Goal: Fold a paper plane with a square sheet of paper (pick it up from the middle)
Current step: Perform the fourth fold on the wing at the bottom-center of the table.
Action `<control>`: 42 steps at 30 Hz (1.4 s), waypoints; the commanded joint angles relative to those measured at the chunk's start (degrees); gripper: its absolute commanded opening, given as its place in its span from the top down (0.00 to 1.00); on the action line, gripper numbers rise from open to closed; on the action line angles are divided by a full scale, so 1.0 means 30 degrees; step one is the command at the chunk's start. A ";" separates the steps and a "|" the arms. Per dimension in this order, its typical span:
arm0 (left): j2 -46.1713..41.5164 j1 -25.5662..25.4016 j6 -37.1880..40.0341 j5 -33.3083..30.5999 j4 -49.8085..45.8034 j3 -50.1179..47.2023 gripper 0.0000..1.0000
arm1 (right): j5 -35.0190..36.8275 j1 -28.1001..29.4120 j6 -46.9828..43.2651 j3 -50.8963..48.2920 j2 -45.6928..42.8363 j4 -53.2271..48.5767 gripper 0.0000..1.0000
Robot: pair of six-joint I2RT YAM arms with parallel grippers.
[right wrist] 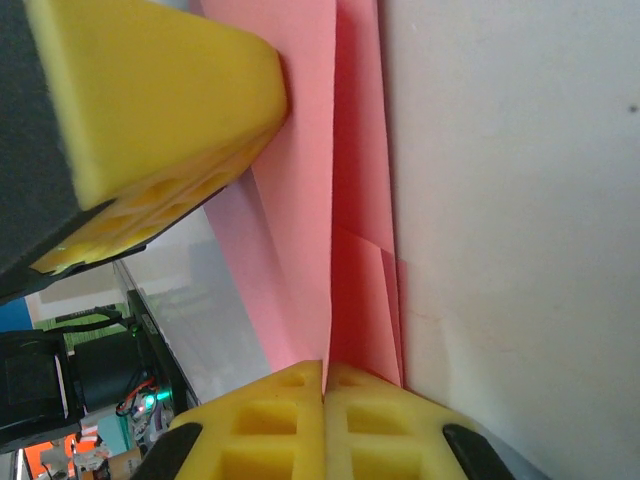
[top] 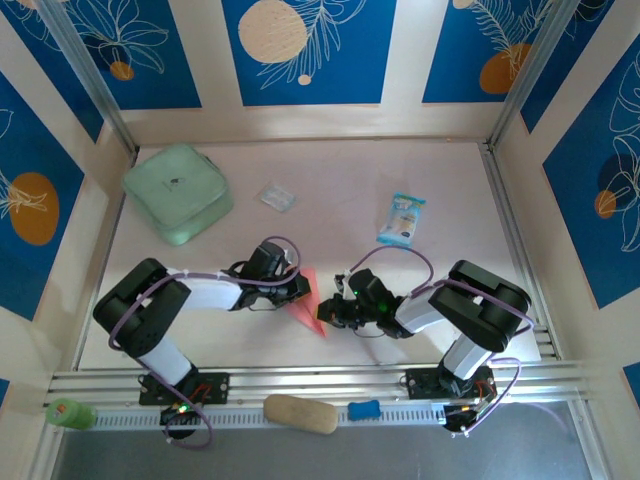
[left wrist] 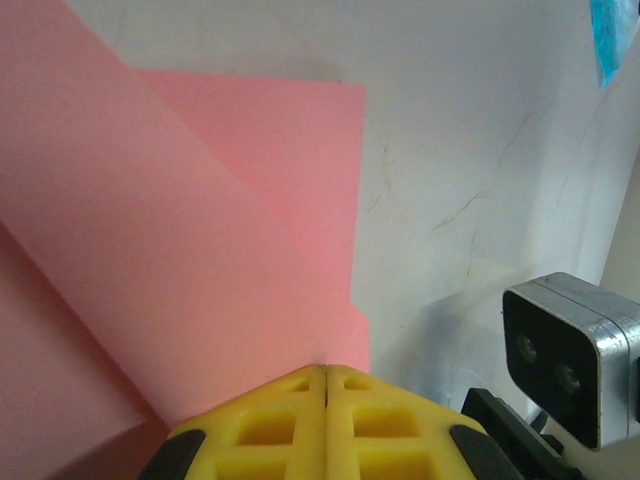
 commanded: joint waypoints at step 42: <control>0.1676 -0.0154 0.0391 0.0356 -0.1015 0.0457 0.97 | -0.0027 0.1200 -0.0102 -0.0598 -0.2116 -0.6976 0.91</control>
